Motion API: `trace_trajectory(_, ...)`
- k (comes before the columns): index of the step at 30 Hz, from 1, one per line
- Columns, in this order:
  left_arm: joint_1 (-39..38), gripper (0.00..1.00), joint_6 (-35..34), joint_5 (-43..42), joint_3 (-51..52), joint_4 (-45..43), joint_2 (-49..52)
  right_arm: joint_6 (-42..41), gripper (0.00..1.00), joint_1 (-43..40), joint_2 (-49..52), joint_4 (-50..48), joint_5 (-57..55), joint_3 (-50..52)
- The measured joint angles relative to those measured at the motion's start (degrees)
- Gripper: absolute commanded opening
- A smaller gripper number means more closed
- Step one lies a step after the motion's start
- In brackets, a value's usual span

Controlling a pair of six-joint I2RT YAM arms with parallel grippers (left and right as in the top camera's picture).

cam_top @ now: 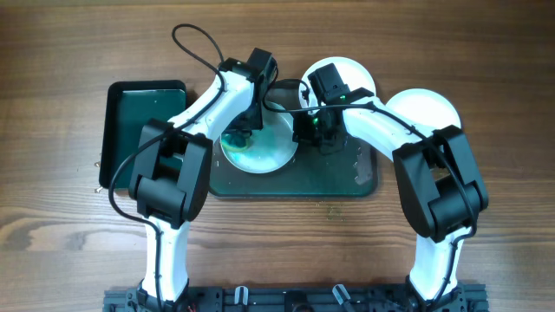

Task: Clean dirty plates on tray and stack at the side
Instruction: 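Scrub the centered plate with the sponge while the right gripper holds its rim, then lift the plate with the right gripper and stack it on the side plate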

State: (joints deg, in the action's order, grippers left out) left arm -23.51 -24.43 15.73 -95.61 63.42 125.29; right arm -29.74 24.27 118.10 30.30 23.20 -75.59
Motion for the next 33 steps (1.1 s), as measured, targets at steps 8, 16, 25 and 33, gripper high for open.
trace_trajectory(8, 5.2, 0.04, -0.3, -3.8, -16.1, 14.6, 0.4, 1.0, 0.04, -0.1, -0.3, 2.5, -0.3, 0.0)
trace_trajectory(16, 10.3, 0.04, 1.2, -8.4, -17.8, 12.0, 0.4, 3.3, 0.04, 6.6, -11.8, 11.9, -21.4, 0.0)
trace_trajectory(25, 10.4, 0.04, 1.2, -8.8, -17.8, 11.1, 0.4, 4.1, 0.04, 19.8, -22.8, 18.6, -58.2, 0.0)
trace_trajectory(33, 10.4, 0.04, 1.2, -8.8, -17.8, 11.1, 0.4, 4.6, 0.04, 30.7, -24.8, 22.4, -88.8, 0.0)
